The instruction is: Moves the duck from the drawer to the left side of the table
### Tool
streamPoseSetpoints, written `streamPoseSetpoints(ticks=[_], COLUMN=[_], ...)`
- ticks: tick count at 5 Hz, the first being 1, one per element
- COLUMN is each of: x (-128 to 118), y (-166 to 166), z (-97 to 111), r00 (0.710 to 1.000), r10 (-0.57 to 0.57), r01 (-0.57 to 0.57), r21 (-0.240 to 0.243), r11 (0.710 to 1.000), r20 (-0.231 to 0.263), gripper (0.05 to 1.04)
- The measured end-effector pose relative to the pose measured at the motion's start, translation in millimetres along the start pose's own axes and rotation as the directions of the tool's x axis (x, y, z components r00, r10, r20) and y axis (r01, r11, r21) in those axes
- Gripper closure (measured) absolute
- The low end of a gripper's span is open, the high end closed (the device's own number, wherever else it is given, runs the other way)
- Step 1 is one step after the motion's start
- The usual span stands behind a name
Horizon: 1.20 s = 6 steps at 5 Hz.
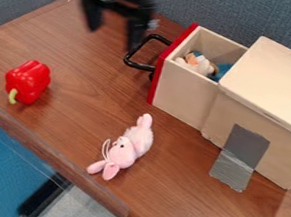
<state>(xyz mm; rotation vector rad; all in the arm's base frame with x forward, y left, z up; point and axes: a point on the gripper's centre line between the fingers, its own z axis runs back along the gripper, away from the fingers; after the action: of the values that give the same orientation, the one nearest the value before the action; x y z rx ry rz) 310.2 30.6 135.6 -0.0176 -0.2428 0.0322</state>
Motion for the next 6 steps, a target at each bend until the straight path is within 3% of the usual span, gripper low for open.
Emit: streamPoseSetpoints(ticks=[2, 5, 6], x=[62, 61, 63], y=[-57, -64, -68], z=[9, -54, -54], r00=[0.998, 0.998, 0.998], r10=[-0.02, -0.025, -0.021], r01=[0.024, 0.021, 0.015], r21=[-0.061, -0.063, -0.09], r11=[0.998, 0.998, 0.996], r20=[0.067, -0.062, -0.063], gripper=[0.083, 0.083, 0.083])
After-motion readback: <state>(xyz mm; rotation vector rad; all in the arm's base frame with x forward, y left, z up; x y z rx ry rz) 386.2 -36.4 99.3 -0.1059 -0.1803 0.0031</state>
